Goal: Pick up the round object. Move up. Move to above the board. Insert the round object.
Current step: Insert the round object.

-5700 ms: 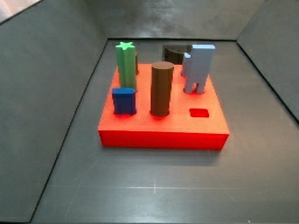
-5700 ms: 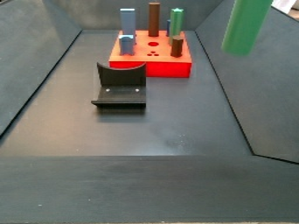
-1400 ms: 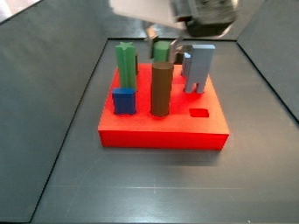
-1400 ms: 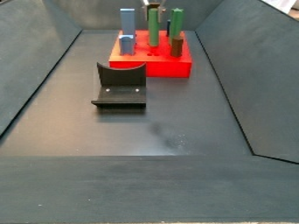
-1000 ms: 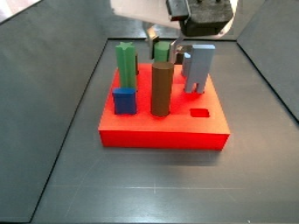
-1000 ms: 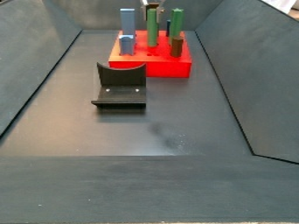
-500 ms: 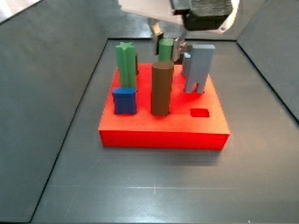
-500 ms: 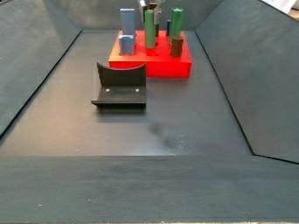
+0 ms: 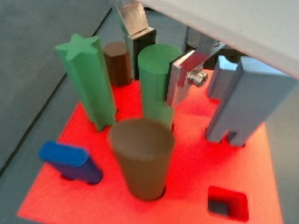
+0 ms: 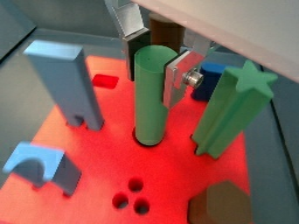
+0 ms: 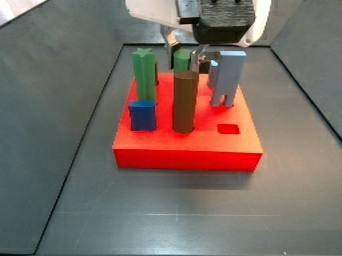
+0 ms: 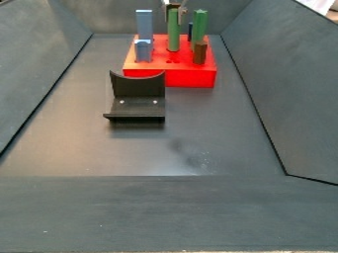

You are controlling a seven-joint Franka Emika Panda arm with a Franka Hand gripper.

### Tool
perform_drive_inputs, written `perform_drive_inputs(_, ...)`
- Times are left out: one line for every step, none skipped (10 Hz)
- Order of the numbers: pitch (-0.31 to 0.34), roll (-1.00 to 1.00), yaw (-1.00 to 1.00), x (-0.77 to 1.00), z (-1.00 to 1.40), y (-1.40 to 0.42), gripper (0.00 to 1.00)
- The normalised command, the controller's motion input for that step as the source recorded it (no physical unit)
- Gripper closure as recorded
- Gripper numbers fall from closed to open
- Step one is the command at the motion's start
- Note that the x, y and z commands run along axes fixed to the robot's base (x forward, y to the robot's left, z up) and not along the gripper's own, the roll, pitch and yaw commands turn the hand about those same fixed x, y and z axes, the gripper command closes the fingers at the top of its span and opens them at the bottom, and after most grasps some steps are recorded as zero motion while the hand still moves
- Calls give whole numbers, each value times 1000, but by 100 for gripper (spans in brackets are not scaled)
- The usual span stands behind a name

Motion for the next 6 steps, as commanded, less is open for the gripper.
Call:
perform_drive_inputs(20, 83, -143, -23, 0, -134, 100)
perform_drive_inputs(151, 29, -109, 34, -426, 0, 100)
perform_drive_inputs(139, 0, -40, 0, -369, 197, 100)
perform_drive_inputs(126, -81, 0, 180, -211, 343, 100)
perform_drive_inputs(134, -123, 0, 369, -237, 337, 100)
perform_drive_inputs(94, -116, 0, 403, -286, 243, 100)
